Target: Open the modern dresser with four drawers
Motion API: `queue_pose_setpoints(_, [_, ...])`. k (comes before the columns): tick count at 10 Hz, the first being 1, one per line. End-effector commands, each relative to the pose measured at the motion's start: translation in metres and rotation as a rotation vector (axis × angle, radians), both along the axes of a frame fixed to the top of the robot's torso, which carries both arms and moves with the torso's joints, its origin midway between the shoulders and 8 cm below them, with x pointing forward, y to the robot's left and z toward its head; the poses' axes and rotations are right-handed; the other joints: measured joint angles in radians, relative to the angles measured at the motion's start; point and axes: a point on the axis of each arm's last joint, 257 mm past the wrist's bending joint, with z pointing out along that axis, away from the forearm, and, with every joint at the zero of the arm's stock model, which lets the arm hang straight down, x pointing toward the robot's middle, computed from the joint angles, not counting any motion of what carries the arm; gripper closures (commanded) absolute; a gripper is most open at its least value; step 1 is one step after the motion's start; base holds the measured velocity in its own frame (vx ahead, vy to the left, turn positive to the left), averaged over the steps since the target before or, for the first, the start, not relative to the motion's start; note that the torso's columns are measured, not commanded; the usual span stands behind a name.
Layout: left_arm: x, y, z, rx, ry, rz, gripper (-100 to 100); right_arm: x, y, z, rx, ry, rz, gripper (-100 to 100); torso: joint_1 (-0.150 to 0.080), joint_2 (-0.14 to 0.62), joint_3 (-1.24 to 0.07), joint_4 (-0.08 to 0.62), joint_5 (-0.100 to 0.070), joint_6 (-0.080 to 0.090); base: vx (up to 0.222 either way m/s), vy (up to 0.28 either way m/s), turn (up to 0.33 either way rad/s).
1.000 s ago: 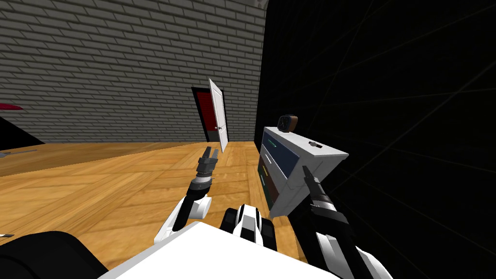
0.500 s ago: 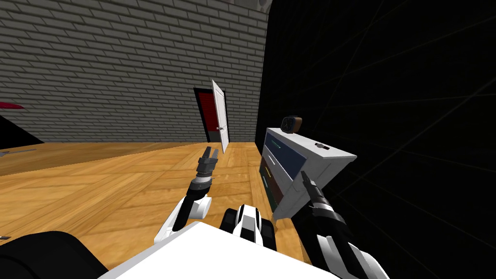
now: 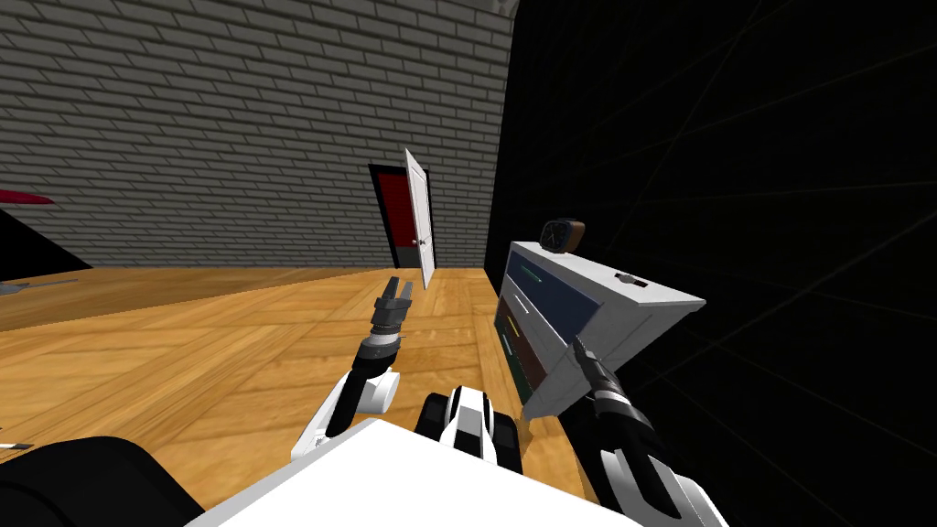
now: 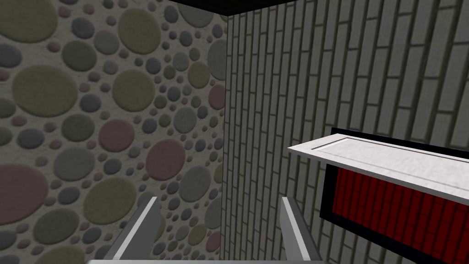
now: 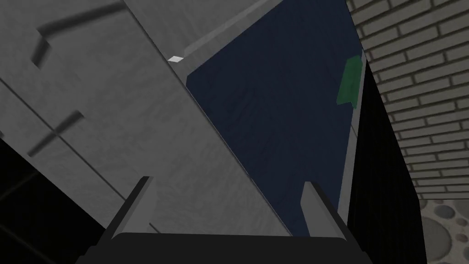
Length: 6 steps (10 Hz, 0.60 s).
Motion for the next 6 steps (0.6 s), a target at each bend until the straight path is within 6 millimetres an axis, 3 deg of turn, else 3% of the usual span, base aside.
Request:
queue_pose_setpoints(1, [0.0, 0.0, 0.0, 0.0, 0.0, 0.0, 0, -0.009, -0.017, -0.031, -0.054, 0.099, -0.056, -100, 0.002, 0.001, 0.001, 0.001, 0.001, 0.0, 0.03, 0.101, 0.007])
queue_pose_setpoints(2, [0.0, 0.0, 0.0, 0.0, 0.0, 0.0, 0, -0.016, -0.032, -0.052, -0.089, 0.163, -0.096, -100, 0.0, 0.003, 0.002, 0.001, 0.0, 0.001, 0.02, 0.116, 0.034])
queue_pose_setpoints(3, [0.0, 0.0, 0.0, 0.0, 0.0, 0.0, 0, -0.018, -0.035, -0.053, -0.104, 0.174, -0.105, -100, 0.0, 0.003, 0.002, 0.002, 0.0, 0.001, 0.026, 0.103, 0.025])
queue_pose_setpoints(4, [0.0, 0.0, 0.0, 0.0, 0.0, 0.0, 0, -0.027, -0.051, -0.074, -0.131, 0.24, -0.149, -100, -0.001, 0.004, 0.002, 0.003, 0.001, 0.003, 0.047, 0.098, 0.047])
queue_pose_setpoints(5, [0.0, 0.0, 0.0, 0.0, 0.0, 0.0, 0, -0.028, -0.052, -0.074, -0.153, 0.248, -0.154, -100, 0.001, 0.006, 0.003, 0.003, 0.002, 0.003, 0.039, 0.083, 0.017])
queue_pose_setpoints(6, [0.0, 0.0, 0.0, 0.0, 0.0, 0.0, 0, -0.038, -0.067, -0.091, -0.189, 0.311, -0.193, -100, 0.0, 0.007, 0.004, 0.004, 0.002, 0.003, 0.041, 0.113, 0.059])
